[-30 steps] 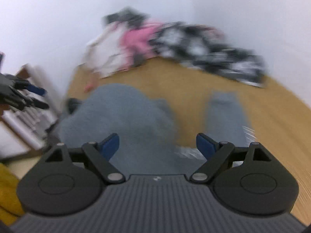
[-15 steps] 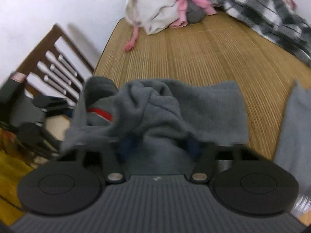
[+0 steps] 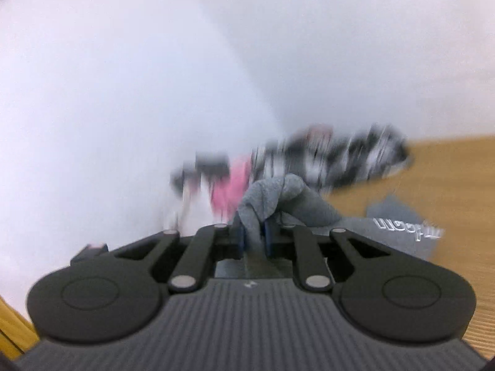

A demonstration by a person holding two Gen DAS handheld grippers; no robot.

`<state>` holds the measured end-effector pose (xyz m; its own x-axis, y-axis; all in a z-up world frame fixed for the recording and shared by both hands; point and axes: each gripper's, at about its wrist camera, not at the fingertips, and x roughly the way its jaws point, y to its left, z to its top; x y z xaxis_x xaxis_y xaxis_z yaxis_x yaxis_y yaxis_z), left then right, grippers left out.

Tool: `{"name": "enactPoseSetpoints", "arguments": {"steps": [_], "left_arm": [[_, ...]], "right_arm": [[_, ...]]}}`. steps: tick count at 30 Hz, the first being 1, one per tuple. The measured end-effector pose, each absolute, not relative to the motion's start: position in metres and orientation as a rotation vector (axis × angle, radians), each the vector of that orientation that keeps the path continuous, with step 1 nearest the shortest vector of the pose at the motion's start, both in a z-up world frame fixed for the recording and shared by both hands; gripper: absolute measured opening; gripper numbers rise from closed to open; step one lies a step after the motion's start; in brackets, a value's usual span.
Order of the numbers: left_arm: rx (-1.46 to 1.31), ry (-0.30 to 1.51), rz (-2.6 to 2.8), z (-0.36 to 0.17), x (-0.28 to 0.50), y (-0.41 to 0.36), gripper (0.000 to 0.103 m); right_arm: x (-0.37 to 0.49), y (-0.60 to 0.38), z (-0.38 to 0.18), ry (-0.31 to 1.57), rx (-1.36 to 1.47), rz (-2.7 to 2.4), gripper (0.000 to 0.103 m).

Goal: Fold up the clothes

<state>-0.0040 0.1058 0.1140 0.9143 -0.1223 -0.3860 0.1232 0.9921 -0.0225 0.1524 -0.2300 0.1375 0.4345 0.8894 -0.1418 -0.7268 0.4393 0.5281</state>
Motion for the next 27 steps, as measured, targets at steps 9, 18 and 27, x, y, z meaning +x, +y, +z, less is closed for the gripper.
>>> {"name": "enactPoseSetpoints", "arguments": {"steps": [9, 18, 27], "left_arm": [[0.107, 0.281, -0.360, 0.140, 0.008, 0.050, 0.065], [0.281, 0.700, -0.463, 0.021, 0.063, 0.016, 0.066], [0.256, 0.899, -0.639, -0.025, 0.131, -0.047, 0.070]], "right_arm": [[0.033, -0.326, 0.197, 0.076, 0.429, 0.653, 0.016], [0.035, -0.360, 0.028, 0.734, 0.115, -0.111, 0.022], [-0.001, -0.397, 0.005, 0.634, 0.136, -0.103, 0.083]]}}
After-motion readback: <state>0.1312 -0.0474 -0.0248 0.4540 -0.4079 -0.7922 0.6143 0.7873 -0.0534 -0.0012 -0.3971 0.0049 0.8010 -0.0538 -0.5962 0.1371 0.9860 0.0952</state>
